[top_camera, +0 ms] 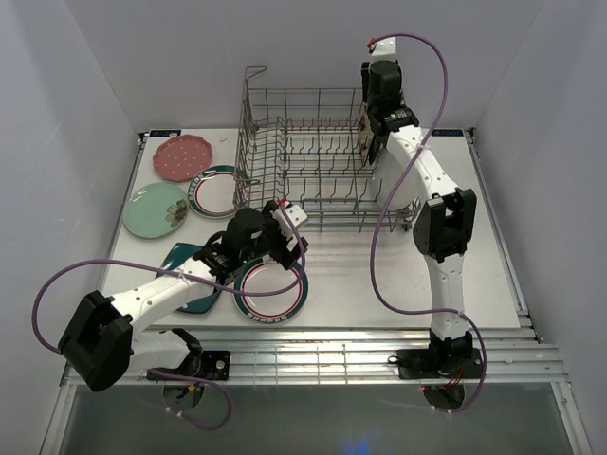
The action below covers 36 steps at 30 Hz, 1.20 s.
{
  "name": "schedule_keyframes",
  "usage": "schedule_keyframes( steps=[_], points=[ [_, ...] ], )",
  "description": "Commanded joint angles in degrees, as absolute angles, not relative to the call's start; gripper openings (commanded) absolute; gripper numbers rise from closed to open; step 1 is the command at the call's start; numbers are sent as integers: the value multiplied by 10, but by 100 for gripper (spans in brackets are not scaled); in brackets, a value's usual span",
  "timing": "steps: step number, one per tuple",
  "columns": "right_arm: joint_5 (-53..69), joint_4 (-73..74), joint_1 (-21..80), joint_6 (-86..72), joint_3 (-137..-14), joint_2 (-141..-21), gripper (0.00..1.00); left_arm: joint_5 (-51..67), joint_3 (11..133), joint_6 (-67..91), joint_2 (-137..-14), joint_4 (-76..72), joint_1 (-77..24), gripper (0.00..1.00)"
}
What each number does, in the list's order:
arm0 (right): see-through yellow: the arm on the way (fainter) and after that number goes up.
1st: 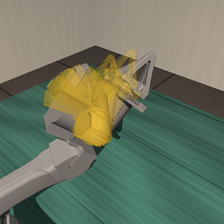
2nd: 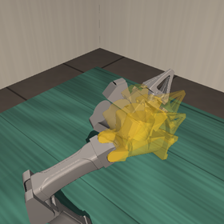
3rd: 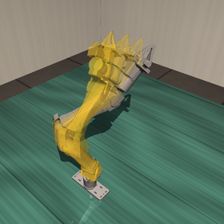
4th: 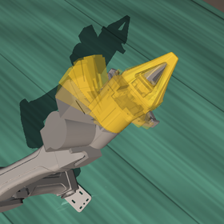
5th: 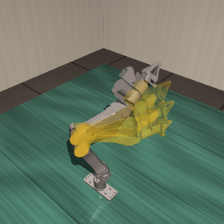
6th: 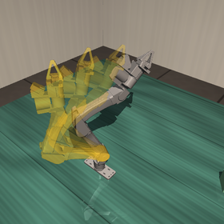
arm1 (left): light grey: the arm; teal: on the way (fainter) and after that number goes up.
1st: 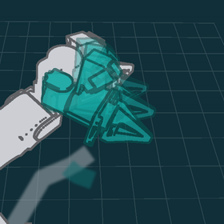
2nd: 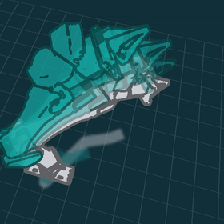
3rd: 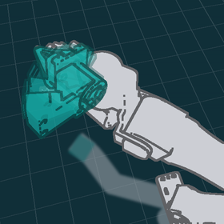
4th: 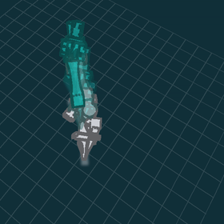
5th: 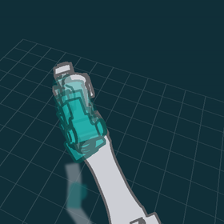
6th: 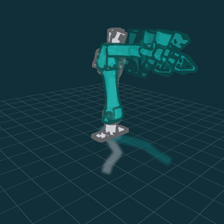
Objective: Load the plates into the dish rack
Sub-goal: Insert the plate into the dish rack, then pick up the plate from the corner of the board.
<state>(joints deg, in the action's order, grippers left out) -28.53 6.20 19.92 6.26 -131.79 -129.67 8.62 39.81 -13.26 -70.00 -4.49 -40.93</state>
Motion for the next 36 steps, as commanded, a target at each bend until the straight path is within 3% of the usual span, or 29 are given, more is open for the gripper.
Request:
schedule_keyframes(
  steps=[1,9,15,24,30,33,34,36],
  points=[
    [-294,31,197,52,-1325,-1243,46,95,410,-133,-693,-45,-405,98],
    [-260,61,200,20,-1293,-1186,49,94,408,-133,-688,-46,-405,98],
    [-241,83,210,4,-1247,-1123,59,93,405,-134,-679,-46,-404,98],
    [-219,84,256,-38,-1065,-982,66,91,399,-136,-658,-43,-403,98],
    [-255,77,301,-49,-923,-880,78,94,397,-138,-646,-40,-401,98],
    [-258,69,313,-64,-846,-827,90,89,391,-141,-637,-43,-401,98],
    [-257,62,316,-68,-826,-800,100,86,389,-141,-635,-46,-401,98],
    [-244,57,326,-72,-774,-772,90,84,385,-142,-627,-51,-401,98]
  ],
)
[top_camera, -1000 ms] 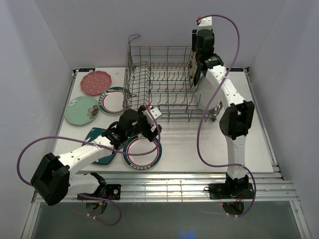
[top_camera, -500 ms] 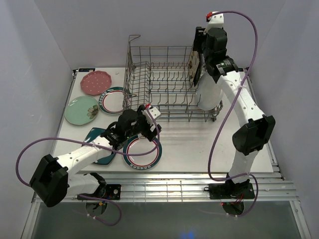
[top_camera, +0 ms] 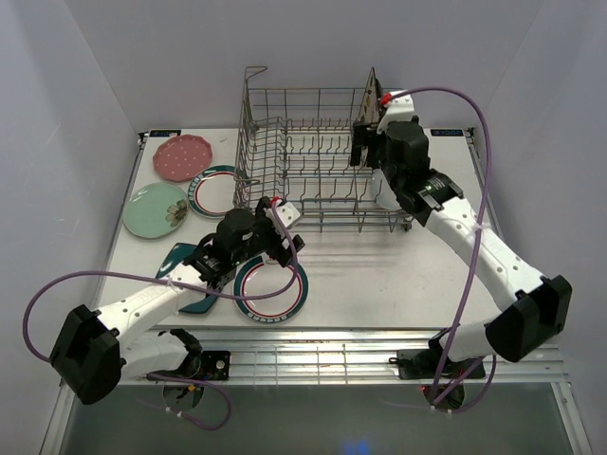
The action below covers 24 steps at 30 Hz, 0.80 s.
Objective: Load the plates into the dish rack
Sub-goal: Pick up the plate from the corner of the board.
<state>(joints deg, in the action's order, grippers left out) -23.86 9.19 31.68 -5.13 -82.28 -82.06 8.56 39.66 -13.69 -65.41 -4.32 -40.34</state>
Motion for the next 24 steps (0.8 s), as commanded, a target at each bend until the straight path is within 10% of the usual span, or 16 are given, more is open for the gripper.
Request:
schedule_keyframes(
  steps=[1,24],
  points=[
    [-243,55,330,-76,-756,-744,90,83,383,-142,-624,-52,-401,98],
    [-38,7,407,-207,-420,-480,97,61,362,-136,-602,-85,-386,98]
  ],
)
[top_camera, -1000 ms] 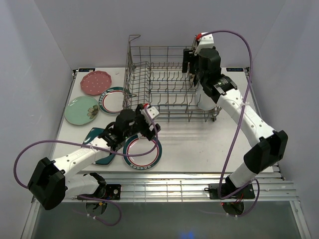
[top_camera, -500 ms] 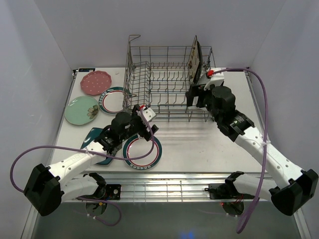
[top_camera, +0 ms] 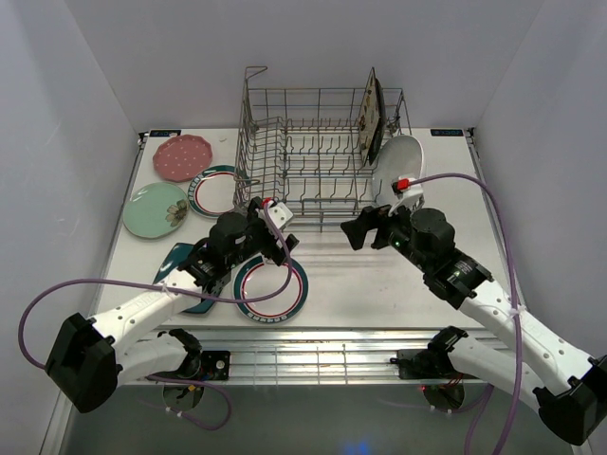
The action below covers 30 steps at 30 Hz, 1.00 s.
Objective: Load the plates into the dish rack
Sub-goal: Pick up the plate from the corner of the board.
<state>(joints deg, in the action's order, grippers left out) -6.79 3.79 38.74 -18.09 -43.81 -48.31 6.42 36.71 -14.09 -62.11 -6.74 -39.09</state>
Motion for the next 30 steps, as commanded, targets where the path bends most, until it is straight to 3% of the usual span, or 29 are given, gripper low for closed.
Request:
schedule_keyframes(
  steps=[1,8,16,19,30],
  points=[
    [-36,6,415,-209,-410,-482,97,60,362,-135,-601,-85,-386,98],
    [-51,-52,484,-232,-364,-505,96,48,357,-134,-590,-96,-380,98],
    [-33,-153,490,-336,-289,-548,100,18,341,-127,-555,-121,-371,98],
    [-20,-188,490,-371,-269,-567,94,-13,334,-126,-543,-134,-367,98],
    [50,-297,490,-450,-234,-663,93,-67,312,-122,-505,-173,-361,98]
  ],
)
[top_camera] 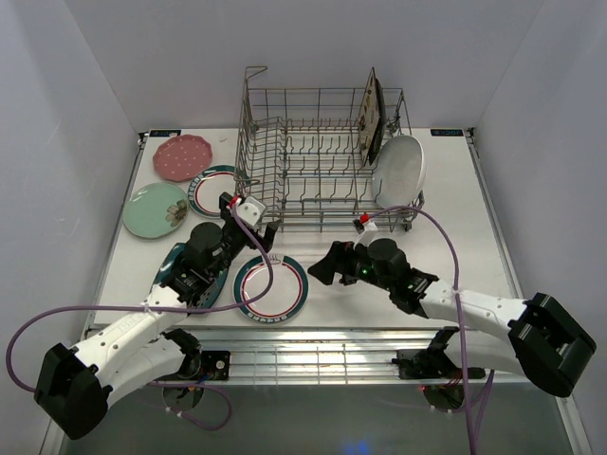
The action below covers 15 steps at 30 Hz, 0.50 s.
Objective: Load the plates into the dish rack
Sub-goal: Pick up the plate from the corner of the board.
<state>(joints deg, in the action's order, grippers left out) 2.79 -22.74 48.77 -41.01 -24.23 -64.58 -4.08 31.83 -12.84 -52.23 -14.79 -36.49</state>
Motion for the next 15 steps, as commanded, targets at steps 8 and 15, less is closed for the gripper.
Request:
schedule_keyframes(
  steps=[8,15],
  points=[
    [67,-327,496,-490,-234,-734,91,-89,308,-125,-497,-186,-361,98],
    [104,-392,498,-517,-240,-803,86,-88,304,-124,-493,-188,-360,98]
  ],
)
